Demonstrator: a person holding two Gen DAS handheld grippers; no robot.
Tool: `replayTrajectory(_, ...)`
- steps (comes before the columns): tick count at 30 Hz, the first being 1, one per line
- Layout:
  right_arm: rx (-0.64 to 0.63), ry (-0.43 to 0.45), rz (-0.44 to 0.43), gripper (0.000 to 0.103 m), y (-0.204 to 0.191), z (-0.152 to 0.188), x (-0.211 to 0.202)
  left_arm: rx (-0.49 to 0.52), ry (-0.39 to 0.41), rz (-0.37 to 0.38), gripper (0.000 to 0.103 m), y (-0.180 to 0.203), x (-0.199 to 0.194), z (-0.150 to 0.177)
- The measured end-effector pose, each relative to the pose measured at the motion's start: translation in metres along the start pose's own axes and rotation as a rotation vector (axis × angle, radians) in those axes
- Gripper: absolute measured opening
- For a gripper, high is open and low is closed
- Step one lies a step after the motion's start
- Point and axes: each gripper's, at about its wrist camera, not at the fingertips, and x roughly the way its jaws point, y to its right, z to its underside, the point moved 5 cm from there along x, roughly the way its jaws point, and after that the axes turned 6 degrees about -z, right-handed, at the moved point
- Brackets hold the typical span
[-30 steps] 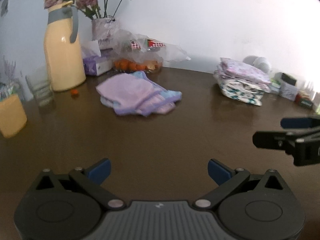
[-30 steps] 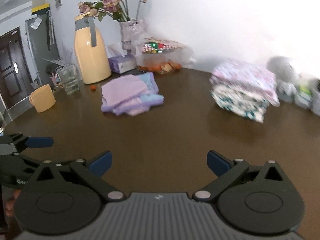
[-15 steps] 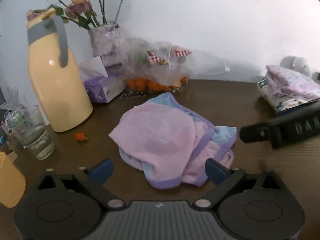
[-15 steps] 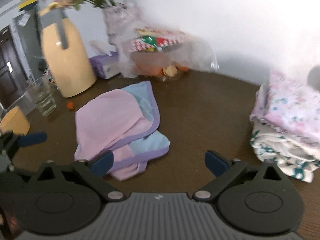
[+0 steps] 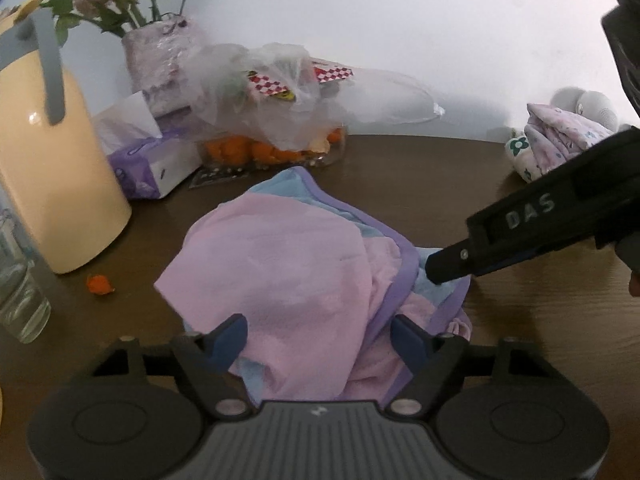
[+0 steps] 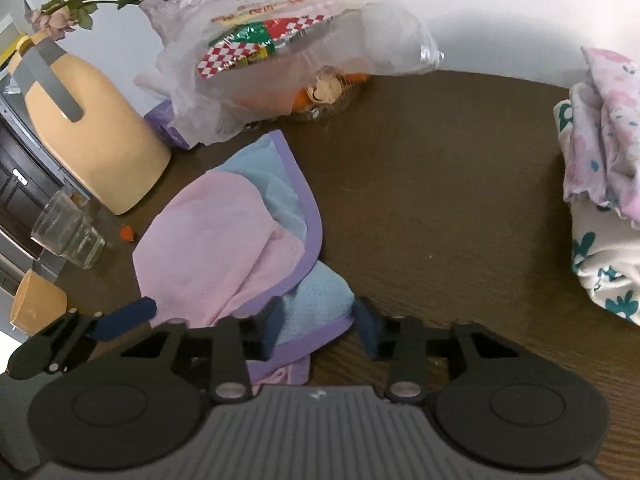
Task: Fold clothes
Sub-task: 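Move both grippers toward the crumpled pink-and-blue top, then grasp the top's edge with the left gripper while the right gripper grasps another edge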
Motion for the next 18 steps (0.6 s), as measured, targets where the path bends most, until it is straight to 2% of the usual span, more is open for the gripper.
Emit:
replayTrajectory(1, 0.002, 0.002, -0.002, 0.029, 0.000, -0.001, 0.001, 0.002, -0.001, -0.001, 0.076, 0.001, 0.002, -0.001)
replayTrajectory(2, 0.004, 0.005, -0.003, 0.026, -0.001, -0.001, 0.001, 0.004, -0.001, -0.001, 0.071, 0.002, 0.003, -0.003)
replayTrajectory(4, 0.021, 0.011, -0.026, 0.013, -0.001, -0.002, 0.002, 0.002, -0.007, 0.009, 0.058, 0.004, 0.007, -0.005)
replayTrajectory(6, 0.029, 0.014, -0.048, 0.007, -0.001, -0.003, 0.002, -0.010, -0.021, 0.038, 0.040, 0.005, 0.010, -0.007)
replayTrajectory(7, 0.031, 0.017, -0.056, 0.004, -0.001, -0.003, 0.002, -0.018, -0.023, 0.051, 0.035, 0.004, 0.010, -0.007)
replayTrajectory(9, 0.022, 0.032, -0.064, 0.003, -0.003, -0.003, -0.001, -0.040, -0.028, 0.085, 0.015, 0.003, 0.009, -0.008)
replayTrajectory(12, 0.009, 0.048, -0.069, 0.003, -0.006, -0.006, -0.008, -0.065, -0.021, 0.099, 0.007, -0.002, 0.003, -0.012)
replayTrajectory(18, -0.044, 0.108, -0.064, 0.002, -0.021, -0.019, -0.040, -0.094, 0.039, 0.072, 0.002, -0.021, -0.029, -0.030)
